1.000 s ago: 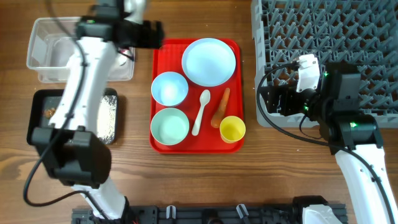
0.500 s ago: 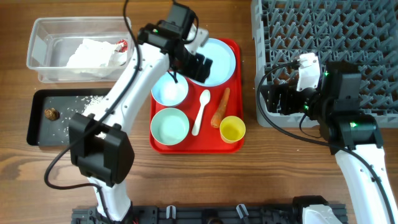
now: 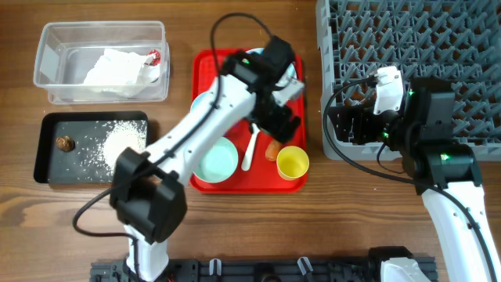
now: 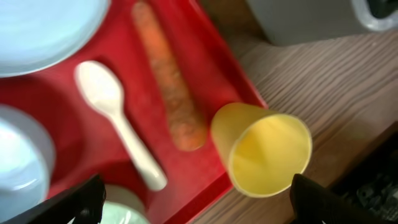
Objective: Sort waste into correct bins and load items into the dishwasher rack
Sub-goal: 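Move the left gripper to the yellow cup and grasp it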
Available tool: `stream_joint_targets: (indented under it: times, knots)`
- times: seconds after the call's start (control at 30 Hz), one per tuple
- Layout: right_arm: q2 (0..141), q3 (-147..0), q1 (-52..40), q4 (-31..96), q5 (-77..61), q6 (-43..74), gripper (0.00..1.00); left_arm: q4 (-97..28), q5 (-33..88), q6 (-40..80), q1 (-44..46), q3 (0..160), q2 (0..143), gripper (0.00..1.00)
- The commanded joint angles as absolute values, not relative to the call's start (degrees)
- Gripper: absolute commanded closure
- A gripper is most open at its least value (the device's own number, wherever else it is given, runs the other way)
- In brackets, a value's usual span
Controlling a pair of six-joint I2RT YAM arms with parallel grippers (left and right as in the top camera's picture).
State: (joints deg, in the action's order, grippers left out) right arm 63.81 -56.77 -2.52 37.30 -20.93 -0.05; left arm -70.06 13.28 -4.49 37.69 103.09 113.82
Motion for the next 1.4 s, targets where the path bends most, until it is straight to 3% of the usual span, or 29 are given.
stream_joint_targets:
  times: [0.0,0.27,0.73,0.9,1.0,1.27,1.37]
  knots:
    - [64.3,-58.0,-2.5,37.8,-20.4,0.2,0.01,-69.3,14.1,-5.6,40.6,103.1,119.7,0.06]
    - [64.3,-58.0,-2.5,39.1,-20.3,0.2,0.01,-67.0,13.9,-4.2,41.5,103.1,125.8,0.10]
    - [64.3,-58.0,-2.5,39.3,-20.4,0.2,0.01,-69.3,14.2,-4.1,41.5,103.2,121.3,0.12]
    - [64.3,-58.0,-2.5,39.3,-20.4,0.2,0.01,-71.5,14.9,-4.0,41.6,103.2,116.7,0.31]
    - [64.3,-58.0,-2.5,39.8,-20.4,0.2,0.01,-73.2,15.6,-3.8,42.5,103.0,117.1,0.37]
    - [64.3,-58.0,-2.5,40.2,-20.4,0.2,0.01,-67.0,9.8,0.5,44.6,94.8,118.6,0.33]
    - [64.3,-58.0,-2.5,40.2,-20.4,0.2,0.01,-66.8,9.7,0.7,44.1,93.8,118.6,0.38]
